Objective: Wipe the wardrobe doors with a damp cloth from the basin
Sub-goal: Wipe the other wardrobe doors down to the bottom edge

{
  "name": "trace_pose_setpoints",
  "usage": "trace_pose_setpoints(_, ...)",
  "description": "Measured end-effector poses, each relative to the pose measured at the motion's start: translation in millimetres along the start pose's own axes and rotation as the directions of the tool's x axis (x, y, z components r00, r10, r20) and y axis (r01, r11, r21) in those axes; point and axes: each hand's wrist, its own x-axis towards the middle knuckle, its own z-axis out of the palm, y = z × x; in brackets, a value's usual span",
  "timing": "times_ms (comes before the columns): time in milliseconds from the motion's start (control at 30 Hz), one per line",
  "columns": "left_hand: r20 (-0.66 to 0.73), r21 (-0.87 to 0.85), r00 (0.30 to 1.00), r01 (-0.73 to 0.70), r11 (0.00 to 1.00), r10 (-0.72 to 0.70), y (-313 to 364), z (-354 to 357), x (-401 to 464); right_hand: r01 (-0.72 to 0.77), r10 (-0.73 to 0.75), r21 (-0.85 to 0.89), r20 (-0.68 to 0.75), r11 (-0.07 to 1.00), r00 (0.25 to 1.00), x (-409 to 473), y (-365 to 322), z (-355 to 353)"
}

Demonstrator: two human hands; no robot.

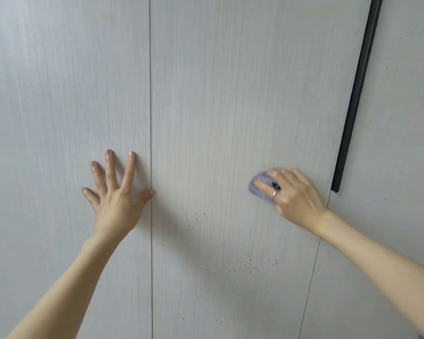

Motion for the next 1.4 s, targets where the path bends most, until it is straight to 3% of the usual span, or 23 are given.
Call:
trace_pose_setpoints(100,-0.020,0.003,1.000,-0.004,1.000,0.004,0.4,4.0,1.3,-0.253,0.248,-0.028,-0.121,0.967,0.961,41.2,43.3,-12.0)
trace_pose_setpoints(200,-0.035,0.004,0.999,-0.015,1.000,0.015,-0.7,6.0,1.2,-0.536,0.530,0.003,-0.152,0.844,0.834,73.2,77.7,-23.6)
trace_pose_setpoints(267,-0.046,0.011,0.999,-0.022,1.000,0.022,-3.1,7.4,0.3,-0.613,0.610,0.036,-0.169,0.789,0.774,70.9,74.5,-18.9)
trace_pose_setpoints(333,-0.048,0.018,0.998,-0.027,0.999,0.028,-7.6,5.8,0.3,-0.574,0.577,0.070,-0.170,0.816,0.799,48.9,45.7,-7.8)
trace_pose_setpoints(433,-0.074,0.038,0.997,-0.014,0.999,0.017,-12.8,8.0,1.5,-0.355,0.360,0.079,-0.071,0.932,0.930,-8.3,-4.7,5.4)
trace_pose_setpoints(500,-0.078,0.018,0.996,-0.042,0.999,0.043,-6.6,15.7,3.2,-0.268,0.268,0.026,-0.008,0.963,0.963,-37.4,-2.5,0.8)
trace_pose_setpoints(633,-0.081,0.034,0.996,-0.033,0.999,0.035,-9.4,19.1,1.2,-0.405,0.403,-0.008,-0.087,0.914,0.911,-2.5,47.3,-13.8)
trace_pose_setpoints(833,-0.093,0.004,0.995,-0.039,0.999,0.039,-10.7,15.9,2.0,-0.689,0.683,-0.016,-0.117,0.725,0.721,56.4,90.7,-24.3)
trace_pose_setpoints(1000,-0.103,-0.017,0.994,-0.025,1.000,0.023,-6.2,15.8,-2.9,-0.655,0.666,0.136,-0.055,0.743,0.744,-43.9,0.6,6.2)
trace_pose_setpoints(1100,-0.107,-0.041,0.994,-0.002,0.999,-0.002,-1.7,20.2,-9.9,-0.578,0.576,0.082,0.050,0.812,0.816,-89.3,-38.7,15.2)
trace_pose_setpoints(1233,-0.101,-0.012,0.995,0.004,1.000,-0.005,0.9,26.8,-20.1,-0.555,0.555,0.001,-0.048,0.832,0.831,-51.9,6.9,1.9)
trace_pose_setpoints(1400,-0.098,0.006,0.995,0.013,1.000,-0.012,-0.3,30.1,-23.4,-0.703,0.689,-0.133,-0.139,0.699,0.711,3.3,72.6,-11.9)
